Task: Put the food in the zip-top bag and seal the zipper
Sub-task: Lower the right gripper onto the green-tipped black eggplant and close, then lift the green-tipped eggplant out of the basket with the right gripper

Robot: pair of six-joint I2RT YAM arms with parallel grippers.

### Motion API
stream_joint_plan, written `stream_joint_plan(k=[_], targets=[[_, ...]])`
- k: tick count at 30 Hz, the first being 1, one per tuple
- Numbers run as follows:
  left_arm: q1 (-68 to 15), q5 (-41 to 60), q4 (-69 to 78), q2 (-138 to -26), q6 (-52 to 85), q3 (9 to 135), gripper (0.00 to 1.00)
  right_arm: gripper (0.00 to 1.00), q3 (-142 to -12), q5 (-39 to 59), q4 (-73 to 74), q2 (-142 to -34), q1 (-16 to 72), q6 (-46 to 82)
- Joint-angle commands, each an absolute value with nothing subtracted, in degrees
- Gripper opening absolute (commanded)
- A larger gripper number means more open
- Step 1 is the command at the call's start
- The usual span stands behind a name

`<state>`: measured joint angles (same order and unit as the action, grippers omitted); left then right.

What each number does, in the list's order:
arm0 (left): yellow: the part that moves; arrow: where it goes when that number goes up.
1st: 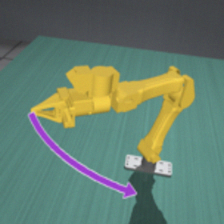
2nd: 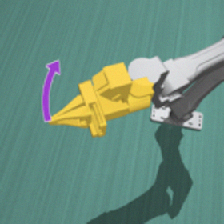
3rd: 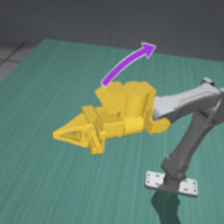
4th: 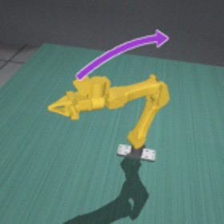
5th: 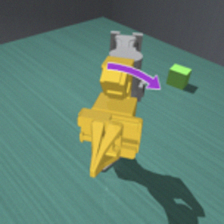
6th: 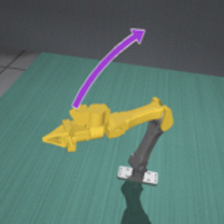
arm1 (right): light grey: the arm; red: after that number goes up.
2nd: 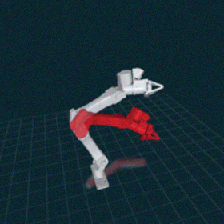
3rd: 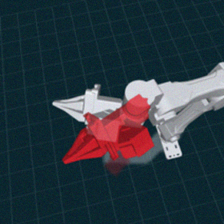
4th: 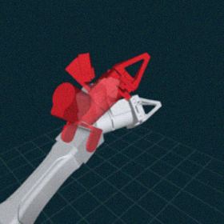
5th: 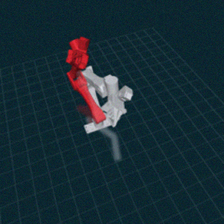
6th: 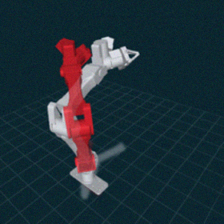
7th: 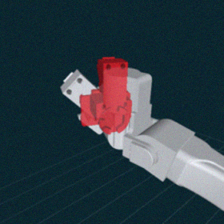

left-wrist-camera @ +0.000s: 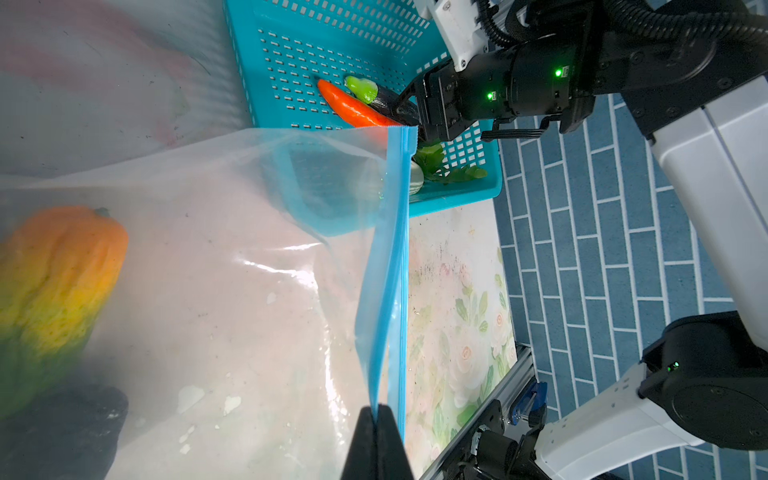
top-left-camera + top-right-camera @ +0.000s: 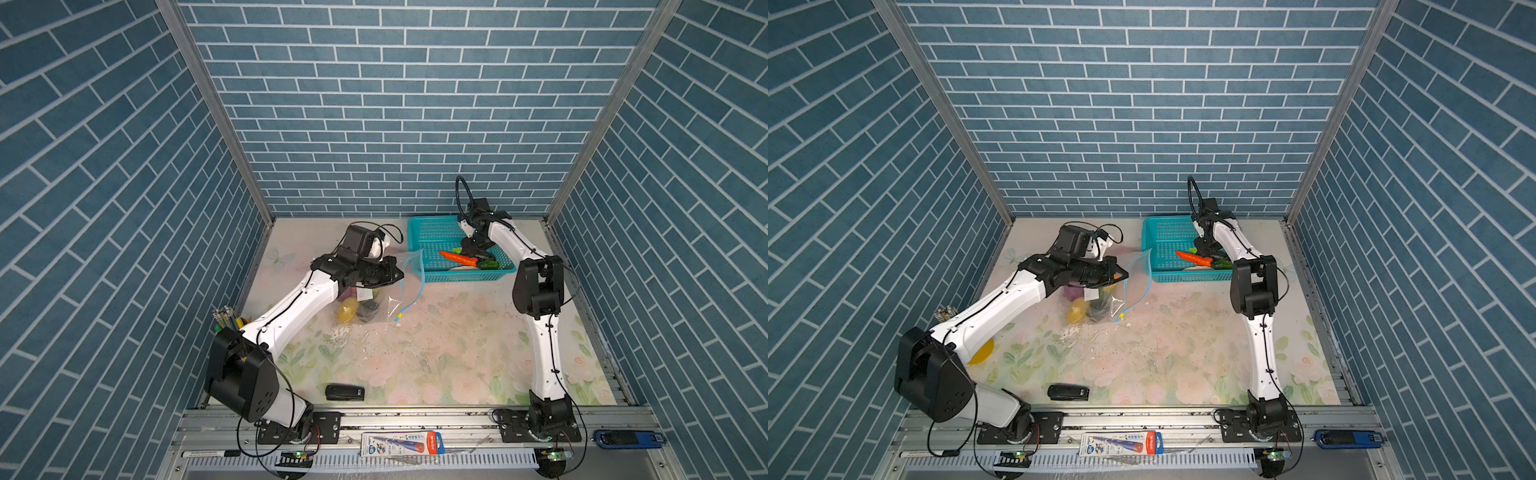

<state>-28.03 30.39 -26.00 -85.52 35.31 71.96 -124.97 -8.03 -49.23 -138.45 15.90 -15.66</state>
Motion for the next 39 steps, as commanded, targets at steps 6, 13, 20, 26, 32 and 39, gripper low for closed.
stream_joint_plan(k=[6,13,20,26,32,39], targets=[[-27.79,29.44,-27.39,-85.19,34.45,73.35,0.00,0.68,-132.15,-13.89,-52.60,-144.77,16.70,-22.78],[-27.82,29.09,-27.78,-84.63,34.69,72.81,0.00,0.71,-134.84,-14.15,-51.56,-147.25,17.55,-24.44],[-27.84,29.03,-28.25,-84.39,34.72,72.63,0.00,0.68,-136.35,-13.73,-49.67,-149.14,18.85,-26.70],[-27.35,28.93,-28.65,-83.93,34.49,72.67,0.00,0.53,-136.19,-14.44,-49.72,-150.07,19.07,-28.04],[-27.03,29.11,-28.74,-83.78,34.45,72.66,0.00,0.39,-135.27,-16.00,-49.38,-149.32,19.02,-28.22],[-26.90,29.01,-28.65,-83.40,34.51,72.41,0.00,0.26,-134.44,-20.82,-46.88,-148.21,19.07,-27.29]])
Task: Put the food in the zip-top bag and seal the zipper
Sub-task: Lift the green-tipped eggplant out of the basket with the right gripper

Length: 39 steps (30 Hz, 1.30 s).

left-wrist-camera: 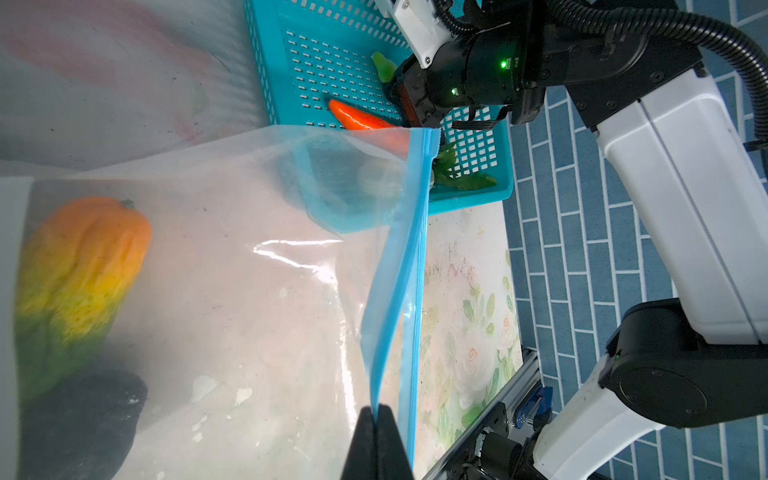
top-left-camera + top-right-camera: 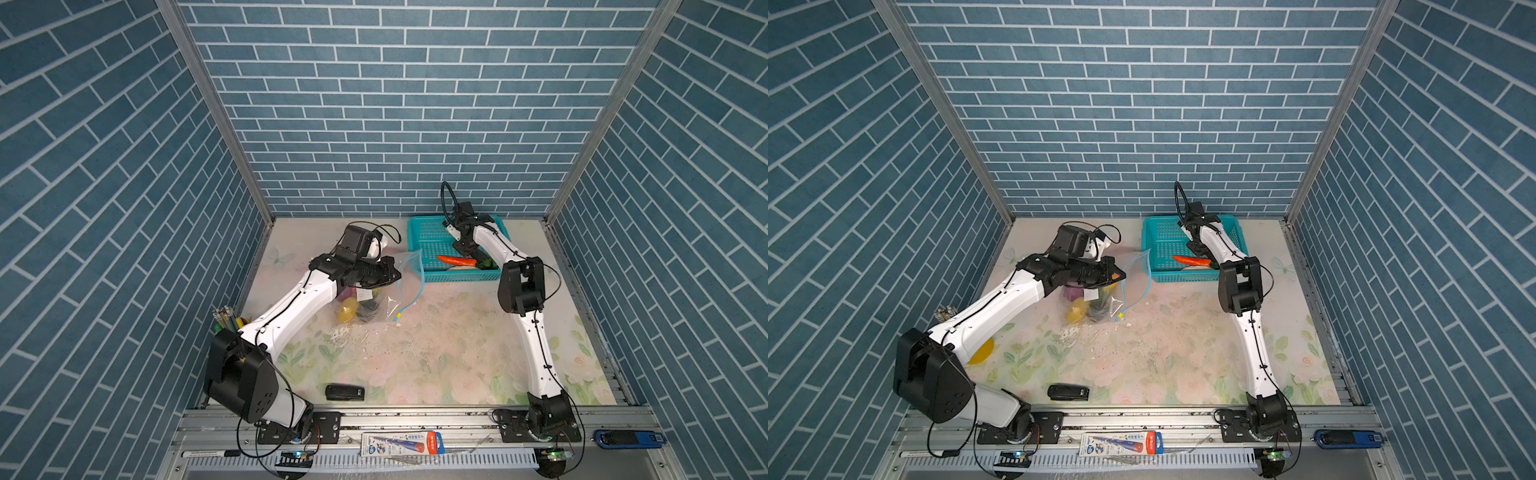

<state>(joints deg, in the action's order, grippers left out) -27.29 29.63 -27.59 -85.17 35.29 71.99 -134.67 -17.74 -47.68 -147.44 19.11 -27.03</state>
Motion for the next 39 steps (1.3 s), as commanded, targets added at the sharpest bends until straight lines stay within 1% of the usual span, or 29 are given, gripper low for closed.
stream_joint_plan(k=[1,5,8,22,28,34,39], targets=[[-26.85,29.00,-28.65,-83.33,34.45,72.32,0.00,0.25,-134.33,-21.15,-46.48,-147.89,19.07,-27.05],[-26.74,29.01,-28.56,-83.23,34.46,72.32,0.00,0.20,-132.72,-21.79,-44.36,-145.80,19.07,-26.18],[-26.78,29.02,-28.48,-83.24,34.53,72.27,0.00,0.19,-132.02,-21.21,-43.34,-144.07,19.03,-25.12],[-26.37,29.11,-27.78,-82.64,34.67,71.57,0.00,0.14,-131.40,-15.81,-41.84,-138.50,18.76,-17.93],[-26.21,29.21,-27.33,-82.77,34.77,71.45,0.00,0.13,-130.22,-12.28,-40.99,-136.50,18.45,-12.57],[-26.19,29.47,-27.14,-83.03,34.88,71.72,0.00,0.12,-120.34,-7.14,-30.95,-128.85,17.60,-2.88],[-26.20,29.62,-26.99,-83.00,35.46,71.89,0.00,0.13,-103.74,-2.61,-12.81,-117.77,16.88,8.26]])
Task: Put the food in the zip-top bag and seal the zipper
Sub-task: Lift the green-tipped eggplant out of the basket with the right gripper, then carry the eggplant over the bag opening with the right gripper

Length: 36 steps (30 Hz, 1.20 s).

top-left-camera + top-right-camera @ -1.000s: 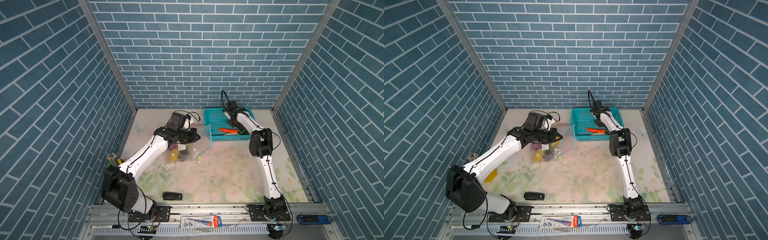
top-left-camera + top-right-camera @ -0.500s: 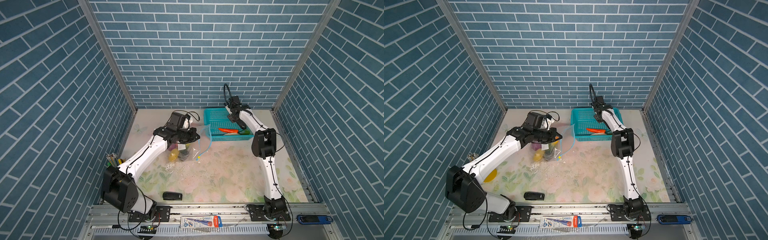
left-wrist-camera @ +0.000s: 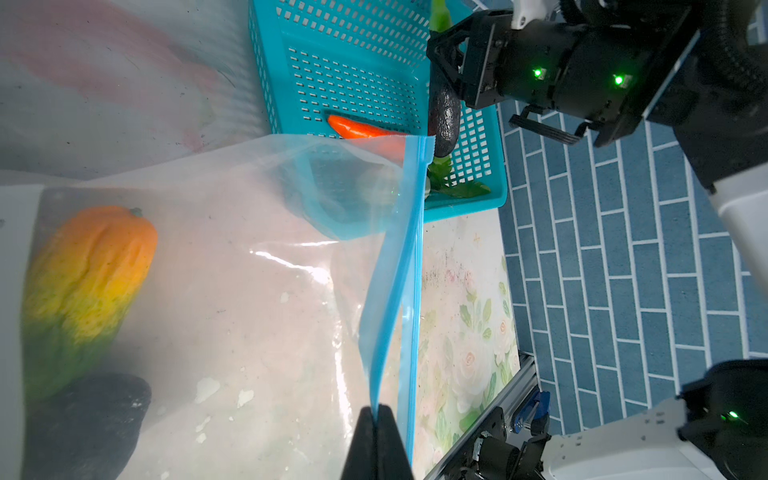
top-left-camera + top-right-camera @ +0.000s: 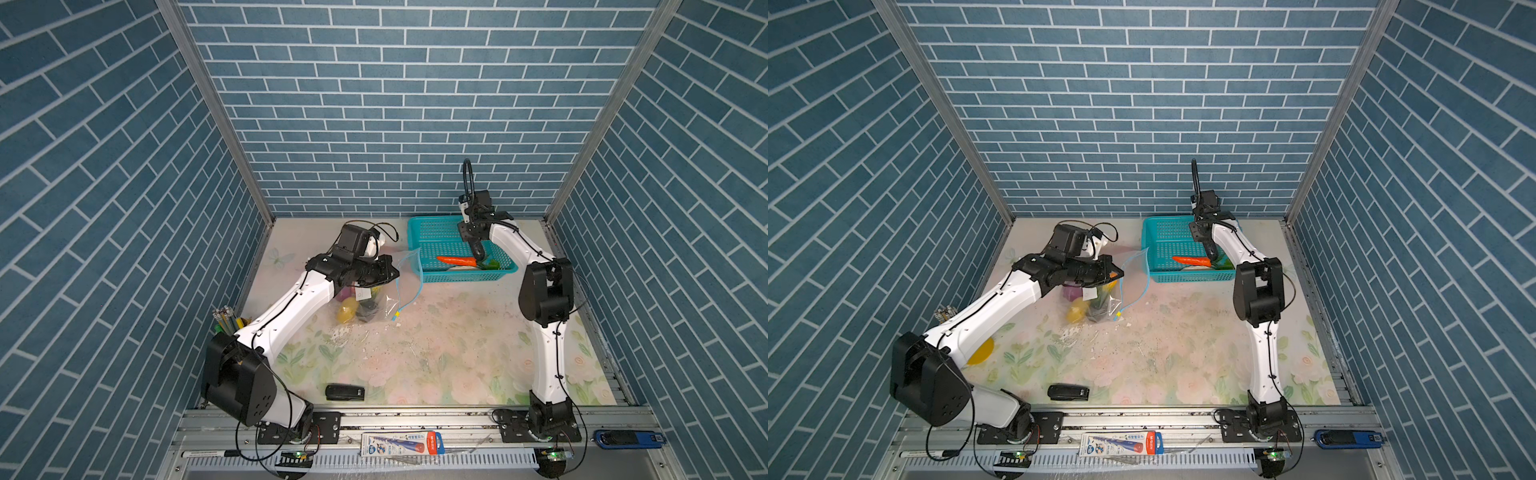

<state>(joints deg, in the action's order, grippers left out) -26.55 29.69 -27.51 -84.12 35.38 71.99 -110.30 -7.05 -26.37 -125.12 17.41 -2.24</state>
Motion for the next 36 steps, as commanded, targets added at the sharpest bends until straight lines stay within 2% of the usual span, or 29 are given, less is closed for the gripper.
stream_joint_plan(k=[1,7,13,24,36], targets=[[-26.21,29.62,-26.92,-83.05,35.69,71.89,0.00,0.13,-99.69,-1.89,-7.84,-115.42,16.82,10.90],[-26.12,30.71,-26.76,-84.12,36.87,72.48,0.00,0.10,-84.81,0.39,9.88,-106.17,16.87,24.12],[-26.13,31.31,-26.74,-86.16,37.25,74.85,0.00,0.09,-75.15,3.78,18.25,-98.99,17.81,35.45],[-26.19,31.90,-24.96,-89.28,38.36,76.62,0.00,0.11,-58.50,-1.82,30.05,-84.24,26.81,44.30],[-26.19,31.82,-23.75,-89.66,39.18,76.18,0.00,0.13,-51.37,-8.04,36.17,-80.80,38.51,48.87]])
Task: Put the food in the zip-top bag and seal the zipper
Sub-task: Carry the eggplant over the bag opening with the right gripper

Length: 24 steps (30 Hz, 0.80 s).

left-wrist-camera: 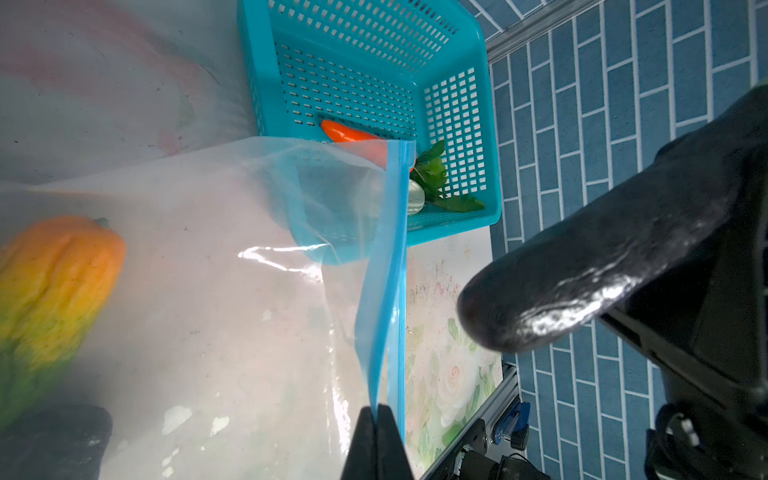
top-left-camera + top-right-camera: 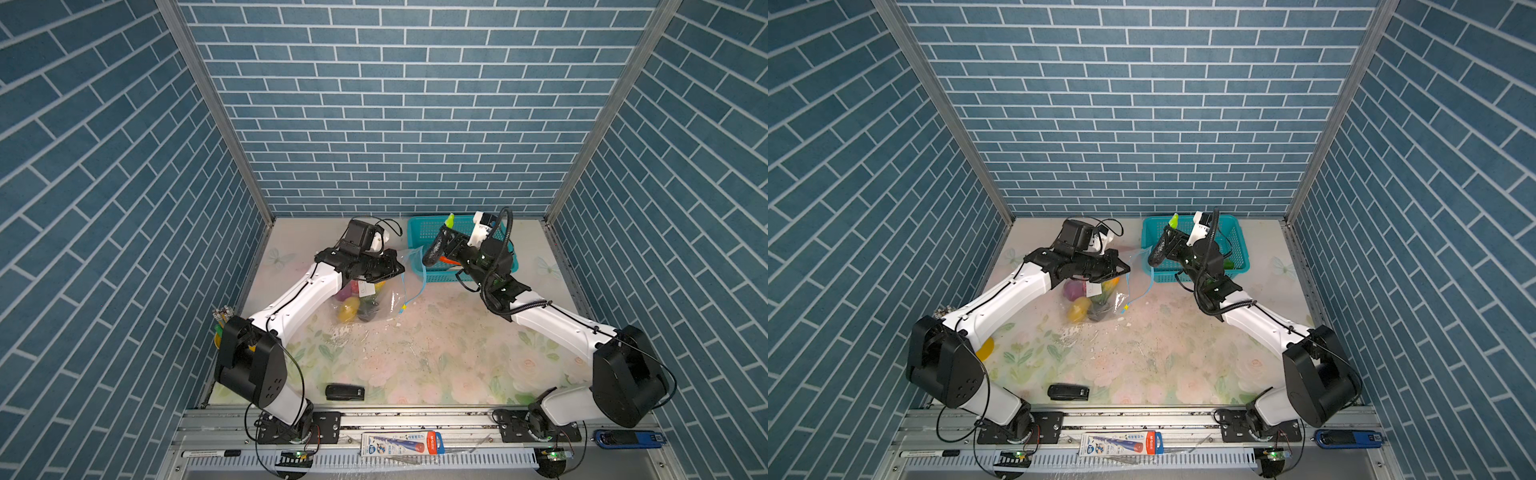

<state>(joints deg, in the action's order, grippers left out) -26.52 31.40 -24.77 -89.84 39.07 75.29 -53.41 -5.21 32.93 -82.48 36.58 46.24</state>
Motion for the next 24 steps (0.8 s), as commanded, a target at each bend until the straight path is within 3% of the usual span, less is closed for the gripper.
stream_joint_plan(k=[1,24], targets=[[-26.24,31.82,-23.65,-89.68,39.13,76.10,0.00,0.13,-51.01,-8.54,36.16,-80.61,39.17,48.88],[-26.20,32.09,-22.36,-89.30,39.76,76.02,0.00,0.21,-47.46,-8.79,28.39,-81.55,47.26,54.31]])
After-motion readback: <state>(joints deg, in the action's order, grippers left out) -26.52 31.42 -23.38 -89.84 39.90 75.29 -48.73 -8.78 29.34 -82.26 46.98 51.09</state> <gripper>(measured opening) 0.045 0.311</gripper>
